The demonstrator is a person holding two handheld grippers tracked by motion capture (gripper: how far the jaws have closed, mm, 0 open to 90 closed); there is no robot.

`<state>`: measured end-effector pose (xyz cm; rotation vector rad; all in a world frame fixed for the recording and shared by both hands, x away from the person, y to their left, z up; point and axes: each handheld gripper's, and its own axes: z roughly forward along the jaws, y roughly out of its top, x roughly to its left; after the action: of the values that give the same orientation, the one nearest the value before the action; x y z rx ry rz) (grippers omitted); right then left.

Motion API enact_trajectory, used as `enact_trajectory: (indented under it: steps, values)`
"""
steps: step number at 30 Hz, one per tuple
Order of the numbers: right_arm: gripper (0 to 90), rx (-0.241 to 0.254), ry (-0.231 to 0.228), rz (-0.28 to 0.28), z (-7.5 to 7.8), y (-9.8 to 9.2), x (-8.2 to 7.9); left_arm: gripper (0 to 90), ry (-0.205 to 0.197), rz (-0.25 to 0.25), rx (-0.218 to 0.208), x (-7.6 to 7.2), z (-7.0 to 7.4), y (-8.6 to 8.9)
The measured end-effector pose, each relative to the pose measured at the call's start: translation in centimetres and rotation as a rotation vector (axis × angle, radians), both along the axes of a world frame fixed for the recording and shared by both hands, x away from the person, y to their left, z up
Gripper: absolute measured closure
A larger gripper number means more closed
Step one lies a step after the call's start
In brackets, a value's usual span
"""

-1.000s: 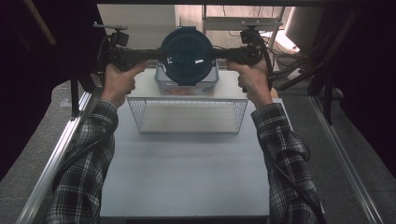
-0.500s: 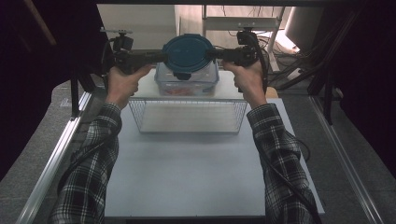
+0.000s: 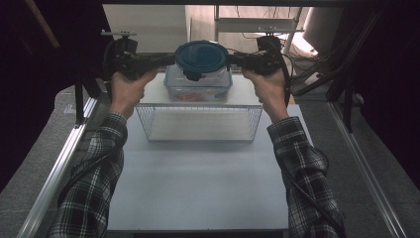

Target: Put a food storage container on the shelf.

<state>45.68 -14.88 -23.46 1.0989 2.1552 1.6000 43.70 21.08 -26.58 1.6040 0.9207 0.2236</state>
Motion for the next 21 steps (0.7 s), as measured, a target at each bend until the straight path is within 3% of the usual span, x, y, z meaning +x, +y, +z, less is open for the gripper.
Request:
enact_trajectory:
  steps: [5, 8, 21]
  values:
    - [78.1, -0.069, -0.007, 0.067, -1.5, 0.3, -2.0, 56.7, 0.010, 0.004, -0.017, -0.5, -0.7, 0.5]
    - [83.4, -0.148, -0.012, 0.048, -2.4, 0.8, -2.0, 57.2, 0.017, 0.003, -0.016, -0.4, -1.0, 0.3]
    - [86.9, -0.104, 0.014, -0.025, -3.0, 1.3, 1.0, 52.2, 0.016, 0.005, 0.036, -0.5, -1.8, -0.2]
